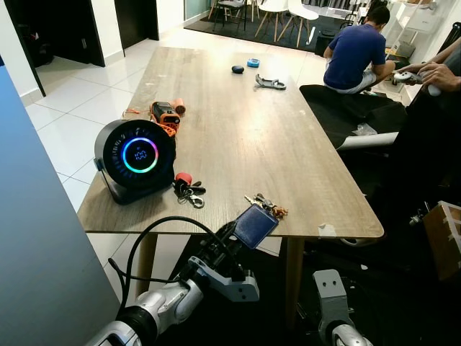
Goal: Hang keys on a hook
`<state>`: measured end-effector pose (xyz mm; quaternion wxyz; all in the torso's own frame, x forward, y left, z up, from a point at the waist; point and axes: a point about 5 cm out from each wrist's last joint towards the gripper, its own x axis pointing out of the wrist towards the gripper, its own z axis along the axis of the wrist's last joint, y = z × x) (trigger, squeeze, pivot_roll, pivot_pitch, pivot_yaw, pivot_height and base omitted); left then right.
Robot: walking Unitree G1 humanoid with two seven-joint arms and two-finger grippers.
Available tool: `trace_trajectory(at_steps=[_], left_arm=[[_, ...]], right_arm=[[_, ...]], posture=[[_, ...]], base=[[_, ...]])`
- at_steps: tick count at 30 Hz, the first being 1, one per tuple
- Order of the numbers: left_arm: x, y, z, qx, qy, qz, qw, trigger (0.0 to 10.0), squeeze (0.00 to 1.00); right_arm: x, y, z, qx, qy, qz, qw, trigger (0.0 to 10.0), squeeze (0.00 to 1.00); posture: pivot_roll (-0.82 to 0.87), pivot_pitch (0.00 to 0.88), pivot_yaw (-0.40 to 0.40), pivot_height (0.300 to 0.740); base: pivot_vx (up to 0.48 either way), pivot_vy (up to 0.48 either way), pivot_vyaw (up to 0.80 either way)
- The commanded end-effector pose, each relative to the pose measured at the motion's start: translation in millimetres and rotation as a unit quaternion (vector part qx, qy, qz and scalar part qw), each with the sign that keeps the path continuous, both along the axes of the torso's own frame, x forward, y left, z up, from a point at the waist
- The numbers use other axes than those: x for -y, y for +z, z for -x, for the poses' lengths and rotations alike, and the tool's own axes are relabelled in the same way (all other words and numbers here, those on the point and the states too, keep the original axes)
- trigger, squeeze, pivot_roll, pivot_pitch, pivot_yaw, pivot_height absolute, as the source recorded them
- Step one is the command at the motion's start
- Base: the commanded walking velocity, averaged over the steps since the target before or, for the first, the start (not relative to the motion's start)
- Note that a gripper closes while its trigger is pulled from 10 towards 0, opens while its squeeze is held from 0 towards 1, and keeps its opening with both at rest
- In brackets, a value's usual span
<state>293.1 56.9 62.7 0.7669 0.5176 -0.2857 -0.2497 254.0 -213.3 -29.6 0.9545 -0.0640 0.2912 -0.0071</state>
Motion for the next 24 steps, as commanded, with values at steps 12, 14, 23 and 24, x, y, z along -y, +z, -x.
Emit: trace_trajectory(at_steps=[12, 14, 23, 24], left_arm=[[5.7, -11, 8.7, -0.018, -0.010, -0.014, 1.000, 10.0, 0.00], [6.3, -11, 8.8, -0.017, -0.013, -0.018, 1.000, 10.0, 0.00], [10.6, -13, 9.1, -0.022, -0.011, -0.022, 0.999, 10.0, 0.00], [12.5, -12, 8.8, -0.022, -0.011, -0.021, 0.999, 10.0, 0.00]], right_arm=[[2.9, -6, 7.8, -0.016, -0.009, 0.001, 1.000, 10.0, 0.00], [3.0, -6, 7.8, -0.016, -0.008, 0.001, 1.000, 10.0, 0.00], [4.2, -6, 9.1, -0.015, -0.008, 0.002, 1.000, 10.0, 0.00], [4.3, -6, 9.6, -0.016, -0.007, 0.002, 1.000, 10.0, 0.00]], posture=[[0.05, 0.127, -0.061, 0.740], [0.05, 0.127, -0.061, 0.740], [0.04, 0.143, -0.065, 0.740], [0.04, 0.150, -0.066, 0.740]], base=[[0.000, 0.000, 0.00], [0.000, 0.000, 0.00], [0.000, 0.000, 0.00], [0.000, 0.000, 0.00]])
